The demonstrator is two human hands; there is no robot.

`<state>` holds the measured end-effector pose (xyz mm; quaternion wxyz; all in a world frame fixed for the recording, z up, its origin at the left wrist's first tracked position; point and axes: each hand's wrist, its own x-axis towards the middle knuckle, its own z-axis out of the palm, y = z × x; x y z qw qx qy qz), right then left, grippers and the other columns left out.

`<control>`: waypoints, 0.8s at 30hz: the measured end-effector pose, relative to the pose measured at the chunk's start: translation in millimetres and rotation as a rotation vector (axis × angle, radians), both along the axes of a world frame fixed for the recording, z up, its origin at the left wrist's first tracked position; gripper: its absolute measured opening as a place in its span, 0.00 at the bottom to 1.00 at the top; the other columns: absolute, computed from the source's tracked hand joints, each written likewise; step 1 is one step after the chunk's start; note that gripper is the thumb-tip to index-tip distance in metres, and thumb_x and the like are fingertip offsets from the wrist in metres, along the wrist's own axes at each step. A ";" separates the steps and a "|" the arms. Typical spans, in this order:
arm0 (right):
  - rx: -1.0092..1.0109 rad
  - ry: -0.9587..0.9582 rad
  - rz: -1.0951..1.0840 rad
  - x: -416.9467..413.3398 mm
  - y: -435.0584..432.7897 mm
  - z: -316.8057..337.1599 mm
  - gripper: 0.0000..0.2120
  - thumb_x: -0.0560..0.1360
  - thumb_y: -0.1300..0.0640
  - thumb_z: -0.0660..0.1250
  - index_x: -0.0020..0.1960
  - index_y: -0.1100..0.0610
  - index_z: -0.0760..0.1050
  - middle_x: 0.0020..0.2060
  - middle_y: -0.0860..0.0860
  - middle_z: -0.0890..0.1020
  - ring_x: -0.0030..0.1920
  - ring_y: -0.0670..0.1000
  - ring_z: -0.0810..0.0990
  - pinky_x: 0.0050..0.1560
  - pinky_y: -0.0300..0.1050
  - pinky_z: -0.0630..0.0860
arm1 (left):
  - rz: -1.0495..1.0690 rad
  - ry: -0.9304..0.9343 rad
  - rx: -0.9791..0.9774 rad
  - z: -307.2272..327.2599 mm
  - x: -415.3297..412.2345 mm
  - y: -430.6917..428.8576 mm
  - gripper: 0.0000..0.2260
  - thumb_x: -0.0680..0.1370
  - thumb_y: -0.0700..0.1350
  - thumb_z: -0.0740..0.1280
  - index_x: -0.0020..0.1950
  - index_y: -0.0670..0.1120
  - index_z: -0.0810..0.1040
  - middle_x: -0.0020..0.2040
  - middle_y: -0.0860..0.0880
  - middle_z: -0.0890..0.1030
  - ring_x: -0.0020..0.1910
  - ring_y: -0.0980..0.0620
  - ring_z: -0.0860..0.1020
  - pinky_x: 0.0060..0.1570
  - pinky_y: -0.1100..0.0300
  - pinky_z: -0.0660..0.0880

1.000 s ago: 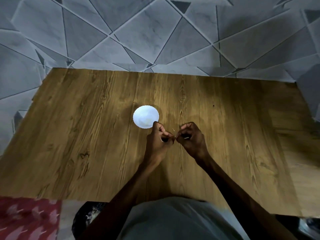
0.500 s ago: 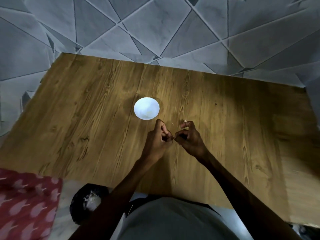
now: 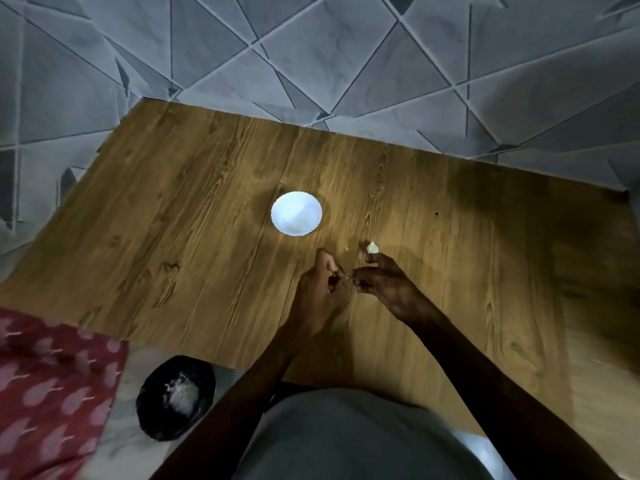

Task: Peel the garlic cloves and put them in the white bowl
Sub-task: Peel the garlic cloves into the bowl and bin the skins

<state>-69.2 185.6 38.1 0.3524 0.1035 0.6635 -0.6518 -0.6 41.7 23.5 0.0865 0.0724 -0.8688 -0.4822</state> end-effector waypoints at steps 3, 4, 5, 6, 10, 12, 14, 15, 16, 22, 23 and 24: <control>0.159 0.125 0.041 -4.1 -0.6 -2.8 0.16 0.71 0.64 0.74 0.58 0.61 0.74 0.40 0.58 0.81 0.39 0.52 0.79 0.47 0.48 0.78 | 0.052 -0.108 0.110 -12.8 -8.3 -13.7 0.15 0.72 0.40 0.74 0.45 0.46 0.67 0.38 0.49 0.78 0.37 0.56 0.79 0.37 0.67 0.74; 0.218 0.192 0.069 -4.7 -1.9 -5.7 0.13 0.71 0.64 0.74 0.54 0.62 0.77 0.39 0.56 0.83 0.38 0.51 0.80 0.45 0.46 0.79 | 0.064 -0.139 0.132 -17.2 -10.0 -18.6 0.15 0.71 0.40 0.75 0.45 0.46 0.69 0.38 0.50 0.78 0.38 0.55 0.80 0.38 0.68 0.73; 0.274 0.275 0.097 -5.1 -3.1 -9.8 0.09 0.71 0.65 0.74 0.50 0.62 0.79 0.38 0.54 0.84 0.37 0.48 0.82 0.42 0.43 0.80 | 0.073 -0.166 0.161 -20.8 -11.2 -22.8 0.15 0.70 0.41 0.76 0.45 0.46 0.70 0.38 0.51 0.79 0.40 0.55 0.80 0.39 0.70 0.73; 0.330 0.368 0.125 -5.6 -4.0 -15.0 0.06 0.70 0.66 0.75 0.46 0.61 0.81 0.37 0.52 0.84 0.35 0.47 0.82 0.40 0.42 0.81 | 0.084 -0.194 0.196 -23.8 -12.3 -26.4 0.15 0.70 0.42 0.77 0.45 0.46 0.71 0.39 0.52 0.79 0.41 0.55 0.81 0.39 0.71 0.73; 0.508 0.612 0.242 -7.1 -6.9 -37.5 0.07 0.70 0.67 0.73 0.41 0.55 0.84 0.36 0.47 0.85 0.37 0.45 0.84 0.45 0.51 0.83 | 0.104 -0.302 0.279 -33.8 -17.3 -36.2 0.14 0.69 0.42 0.78 0.45 0.48 0.73 0.41 0.53 0.80 0.46 0.56 0.83 0.42 0.66 0.76; 0.555 0.677 0.263 -6.4 -7.8 -43.8 0.07 0.71 0.65 0.73 0.42 0.54 0.85 0.38 0.45 0.86 0.37 0.42 0.83 0.44 0.48 0.83 | 0.110 -0.322 0.317 -35.2 -19.6 -38.0 0.15 0.69 0.40 0.78 0.47 0.45 0.74 0.41 0.53 0.81 0.42 0.62 0.82 0.40 0.66 0.76; 0.571 0.719 0.256 -4.1 -9.5 -42.2 0.06 0.72 0.65 0.73 0.44 0.54 0.85 0.38 0.43 0.85 0.35 0.39 0.81 0.42 0.43 0.82 | 0.116 -0.338 0.350 -35.9 -23.3 -39.8 0.16 0.68 0.38 0.78 0.49 0.42 0.74 0.41 0.50 0.82 0.41 0.63 0.82 0.40 0.65 0.78; 0.563 0.734 0.253 -2.3 -10.0 -40.1 0.06 0.73 0.65 0.72 0.45 0.55 0.85 0.38 0.43 0.84 0.34 0.38 0.80 0.40 0.42 0.81 | 0.117 -0.346 0.365 -36.6 -25.1 -40.8 0.17 0.68 0.38 0.78 0.50 0.41 0.74 0.42 0.48 0.82 0.42 0.60 0.82 0.42 0.62 0.79; 0.540 0.746 0.257 -0.6 -10.3 -38.4 0.06 0.74 0.65 0.72 0.46 0.56 0.85 0.38 0.43 0.84 0.34 0.38 0.80 0.40 0.41 0.81 | 0.119 -0.349 0.377 -36.1 -26.7 -41.3 0.17 0.68 0.38 0.78 0.49 0.42 0.73 0.43 0.46 0.83 0.42 0.57 0.83 0.43 0.60 0.80; 0.433 0.724 0.246 4.1 -12.5 -35.5 0.04 0.73 0.65 0.73 0.48 0.61 0.84 0.37 0.53 0.86 0.36 0.46 0.85 0.41 0.46 0.84 | 0.051 -0.366 0.392 -26.0 -33.9 -41.7 0.16 0.70 0.39 0.77 0.51 0.44 0.73 0.46 0.46 0.83 0.43 0.59 0.81 0.40 0.73 0.74; 0.429 0.736 0.244 4.6 -12.8 -35.2 0.04 0.74 0.64 0.73 0.48 0.61 0.84 0.36 0.53 0.86 0.35 0.46 0.85 0.40 0.46 0.84 | 0.039 -0.373 0.388 -23.7 -34.8 -42.5 0.16 0.70 0.39 0.77 0.52 0.44 0.73 0.47 0.46 0.83 0.43 0.60 0.81 0.40 0.74 0.73; 0.419 0.738 0.238 4.9 -13.3 -35.2 0.04 0.74 0.64 0.73 0.48 0.61 0.84 0.36 0.52 0.86 0.35 0.45 0.85 0.40 0.46 0.84 | 0.029 -0.380 0.382 -21.9 -36.1 -44.1 0.16 0.71 0.39 0.76 0.53 0.44 0.73 0.47 0.46 0.83 0.43 0.60 0.81 0.40 0.74 0.73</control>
